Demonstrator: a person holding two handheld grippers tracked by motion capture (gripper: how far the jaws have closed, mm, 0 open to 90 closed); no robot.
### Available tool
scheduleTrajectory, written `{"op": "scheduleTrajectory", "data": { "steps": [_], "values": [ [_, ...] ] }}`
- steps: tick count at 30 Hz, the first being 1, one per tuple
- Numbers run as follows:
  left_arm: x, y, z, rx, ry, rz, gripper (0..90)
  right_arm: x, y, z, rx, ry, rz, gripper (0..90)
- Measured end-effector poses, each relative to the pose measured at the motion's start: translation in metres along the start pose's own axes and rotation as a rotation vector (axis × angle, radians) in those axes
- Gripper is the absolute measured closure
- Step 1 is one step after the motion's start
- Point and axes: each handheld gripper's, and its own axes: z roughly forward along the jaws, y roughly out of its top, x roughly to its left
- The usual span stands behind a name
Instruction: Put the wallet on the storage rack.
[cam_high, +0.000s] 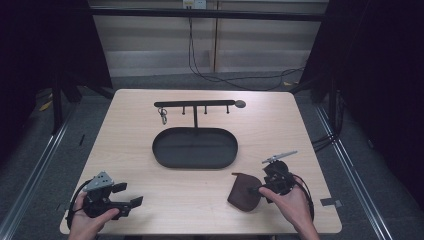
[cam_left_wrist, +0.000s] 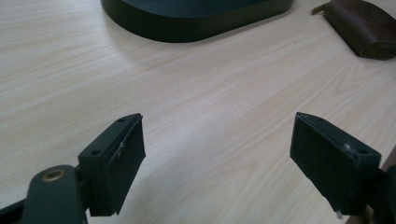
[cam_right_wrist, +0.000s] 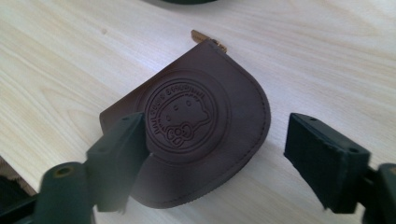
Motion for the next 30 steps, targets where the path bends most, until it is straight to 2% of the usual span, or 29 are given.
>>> {"op": "scheduleTrajectory", "data": {
  "steps": [2, 4, 5, 6, 7, 12, 19, 24, 26, 30],
  "values": [
    [0.002, -0.001, 0.002, 0.004, 0.009, -0.014, 18.0, 0.0, 0.002, 0.0, 0.002, 0.003, -0.01, 20.1],
    [0.002, -0.001, 0.003, 0.021, 0.019, -0.015, 18.4, 0.0, 0.008, 0.001, 0.04, 0.008, -0.019, 18.3],
    [0.002, -0.001, 0.003, 0.021, 0.019, -0.015, 18.4, 0.0, 0.008, 0.001, 0.04, 0.008, -0.019, 18.3],
    [0.002, -0.001, 0.004, 0.028, 0.015, -0.015, 18.8, 0.0, 0.011, 0.003, 0.069, 0.018, -0.019, 17.3],
    [0.002, -0.001, 0.004, 0.028, 0.018, -0.014, 18.8, 0.0, 0.011, 0.003, 0.069, 0.018, -0.019, 17.3],
    [0.002, -0.001, 0.002, 0.011, 0.046, -0.013, 20.2, 0.0, 0.018, 0.013, 0.148, 0.036, -0.029, 17.1],
    [0.003, 0.0, 0.001, 0.014, 0.033, -0.013, 20.4, 0.0, 0.031, 0.021, 0.236, 0.007, -0.021, 17.1],
    [0.003, 0.001, 0.0, -0.001, 0.034, -0.025, 20.4, -0.001, 0.037, 0.032, 0.294, 0.023, -0.033, 16.1],
    [0.004, 0.001, 0.001, 0.011, 0.029, -0.023, 20.4, -0.001, 0.038, 0.037, 0.314, 0.025, -0.044, 14.9],
    [0.004, 0.001, 0.001, 0.015, 0.026, -0.02, 20.4, -0.002, 0.039, 0.042, 0.329, 0.037, -0.044, 12.9]
  ]
}}
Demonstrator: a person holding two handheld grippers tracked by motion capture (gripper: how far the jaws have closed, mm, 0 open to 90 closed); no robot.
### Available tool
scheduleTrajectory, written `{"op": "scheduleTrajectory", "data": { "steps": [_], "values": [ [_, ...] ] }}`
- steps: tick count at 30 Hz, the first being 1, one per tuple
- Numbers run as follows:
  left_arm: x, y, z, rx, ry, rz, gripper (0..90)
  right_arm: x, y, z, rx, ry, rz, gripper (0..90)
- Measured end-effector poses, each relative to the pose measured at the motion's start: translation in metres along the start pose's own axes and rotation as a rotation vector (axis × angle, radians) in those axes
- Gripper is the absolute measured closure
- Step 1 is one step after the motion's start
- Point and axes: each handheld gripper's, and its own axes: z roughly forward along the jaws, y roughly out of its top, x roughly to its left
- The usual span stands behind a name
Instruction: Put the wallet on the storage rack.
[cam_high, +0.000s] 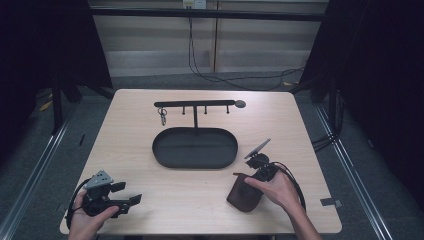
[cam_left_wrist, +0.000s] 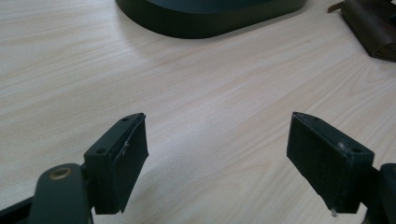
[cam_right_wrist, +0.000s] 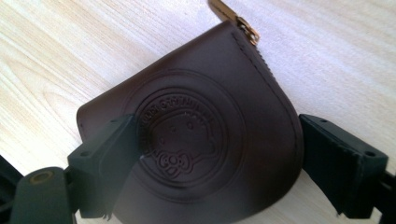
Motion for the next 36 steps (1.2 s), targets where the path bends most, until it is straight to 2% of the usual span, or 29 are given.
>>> {"op": "scheduleTrajectory", "data": {
  "steps": [8, 14, 17, 22, 30, 36],
  "values": [
    [0.0, 0.0, -0.001, -0.004, -0.003, -0.001, 20.4, -0.001, 0.0, 0.004, -0.004, 0.024, 0.004, 12.2],
    [0.0, 0.0, -0.001, -0.003, -0.01, -0.001, 20.2, -0.006, 0.002, 0.005, 0.017, 0.072, 0.037, 15.2],
    [0.001, 0.0, -0.001, -0.002, -0.011, 0.0, 20.2, -0.005, 0.002, 0.005, 0.022, 0.065, 0.042, 16.5],
    [0.002, 0.0, -0.001, -0.004, -0.008, -0.011, 19.6, -0.006, 0.001, -0.003, 0.013, 0.036, 0.065, 29.8],
    [0.002, 0.0, -0.002, -0.005, -0.012, -0.008, 19.5, -0.006, 0.0, -0.012, -0.017, 0.011, 0.062, 42.5],
    [0.002, 0.0, -0.001, 0.005, -0.021, -0.001, 19.0, -0.004, -0.001, -0.022, -0.044, 0.0, 0.081, 52.8]
  ]
}}
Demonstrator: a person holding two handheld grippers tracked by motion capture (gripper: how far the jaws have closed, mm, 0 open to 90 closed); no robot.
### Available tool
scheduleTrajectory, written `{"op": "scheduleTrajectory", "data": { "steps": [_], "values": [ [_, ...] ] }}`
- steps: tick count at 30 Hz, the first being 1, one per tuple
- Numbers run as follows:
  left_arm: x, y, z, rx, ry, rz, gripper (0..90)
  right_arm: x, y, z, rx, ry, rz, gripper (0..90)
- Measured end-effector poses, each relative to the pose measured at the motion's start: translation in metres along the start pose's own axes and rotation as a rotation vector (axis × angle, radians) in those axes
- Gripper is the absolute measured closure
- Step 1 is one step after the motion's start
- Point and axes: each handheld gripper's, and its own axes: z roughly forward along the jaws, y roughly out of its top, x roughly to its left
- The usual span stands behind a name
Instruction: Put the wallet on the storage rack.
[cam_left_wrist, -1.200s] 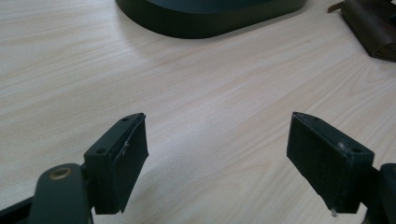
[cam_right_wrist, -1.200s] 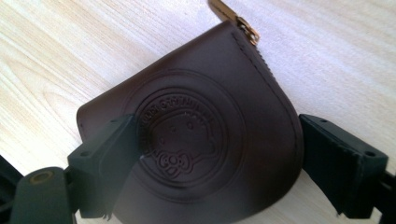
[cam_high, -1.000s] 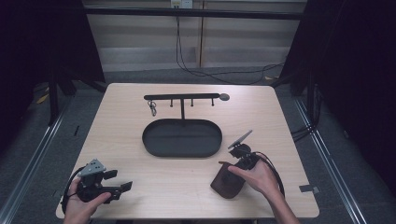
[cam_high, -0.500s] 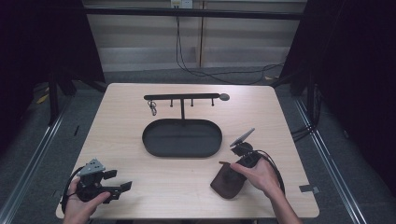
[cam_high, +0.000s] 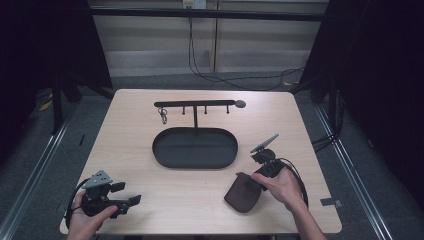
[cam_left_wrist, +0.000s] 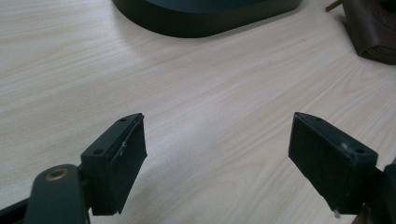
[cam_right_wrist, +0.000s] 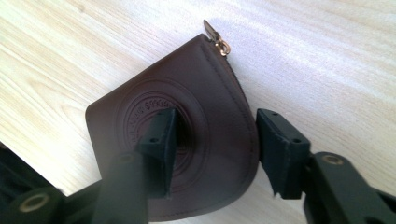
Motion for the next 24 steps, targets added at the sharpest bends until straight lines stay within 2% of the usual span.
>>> {"op": "scheduleTrajectory", "data": {
  "steps": [6, 11, 13, 15, 16, 18, 20, 24],
  "values": [
    [0.001, 0.0, 0.0, 0.001, -0.005, 0.0, 18.9, 0.004, 0.004, -0.013, -0.027, -0.005, -0.012, 62.9],
    [0.001, 0.0, 0.0, 0.004, -0.007, -0.001, 18.9, 0.009, 0.008, -0.018, -0.02, -0.034, -0.029, 63.6],
    [0.001, 0.0, -0.001, 0.009, -0.012, 0.002, 18.9, 0.011, 0.01, -0.02, -0.034, -0.027, -0.039, 69.8],
    [0.001, 0.0, -0.001, 0.009, -0.015, 0.004, 18.9, 0.011, 0.012, -0.025, -0.047, -0.012, -0.039, 70.6],
    [0.001, 0.0, -0.001, 0.009, -0.015, 0.002, 18.9, 0.014, 0.014, -0.028, -0.041, -0.035, -0.049, 70.9],
    [0.001, 0.001, -0.001, 0.008, -0.015, 0.005, 18.9, 0.015, 0.015, -0.031, -0.035, -0.037, -0.052, 72.1],
    [0.001, 0.001, -0.001, 0.009, -0.015, 0.005, 18.9, 0.015, 0.016, -0.033, -0.043, -0.02, -0.054, 73.9],
    [0.001, 0.001, -0.001, 0.008, -0.015, 0.005, 18.9, 0.016, 0.018, -0.039, -0.038, -0.027, -0.054, 75.6]
  ]
}}
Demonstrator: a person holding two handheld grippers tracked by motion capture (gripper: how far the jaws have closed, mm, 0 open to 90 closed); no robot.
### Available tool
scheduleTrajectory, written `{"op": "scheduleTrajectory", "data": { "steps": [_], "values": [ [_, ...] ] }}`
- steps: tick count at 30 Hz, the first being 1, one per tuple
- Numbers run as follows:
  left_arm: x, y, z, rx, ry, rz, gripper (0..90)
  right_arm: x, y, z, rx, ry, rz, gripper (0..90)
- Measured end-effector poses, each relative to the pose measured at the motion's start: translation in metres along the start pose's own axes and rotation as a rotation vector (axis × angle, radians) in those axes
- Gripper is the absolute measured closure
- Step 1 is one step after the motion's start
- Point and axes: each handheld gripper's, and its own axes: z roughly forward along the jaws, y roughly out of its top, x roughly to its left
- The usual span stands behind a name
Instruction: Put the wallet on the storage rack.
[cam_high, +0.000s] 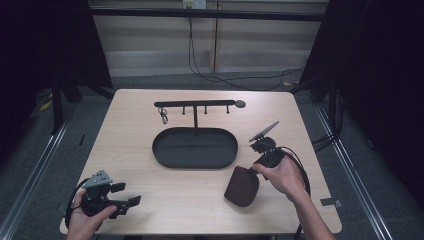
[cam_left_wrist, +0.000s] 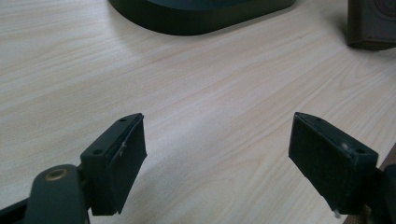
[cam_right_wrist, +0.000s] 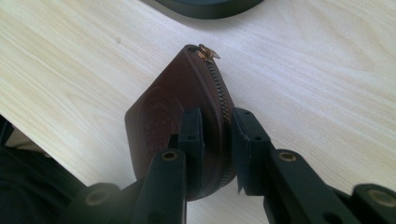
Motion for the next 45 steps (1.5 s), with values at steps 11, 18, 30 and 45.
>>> {"op": "scheduleTrajectory", "data": {
  "steps": [11, 18, 30, 45],
  "values": [
    [0.0, 0.0, -0.001, -0.008, -0.001, -0.002, 18.9, 0.002, 0.007, -0.018, 0.014, -0.046, -0.004, 79.1],
    [0.0, 0.0, 0.0, 0.002, -0.006, 0.002, 18.8, 0.001, 0.012, -0.031, 0.01, -0.092, 0.001, 80.1],
    [0.0, 0.0, 0.0, -0.002, -0.015, 0.001, 18.5, -0.003, 0.025, -0.045, 0.023, -0.065, 0.011, 80.8],
    [0.0, 0.0, -0.003, -0.02, -0.041, 0.021, 16.3, 0.0, 0.037, -0.057, 0.018, -0.097, 0.012, 80.8]
  ]
}}
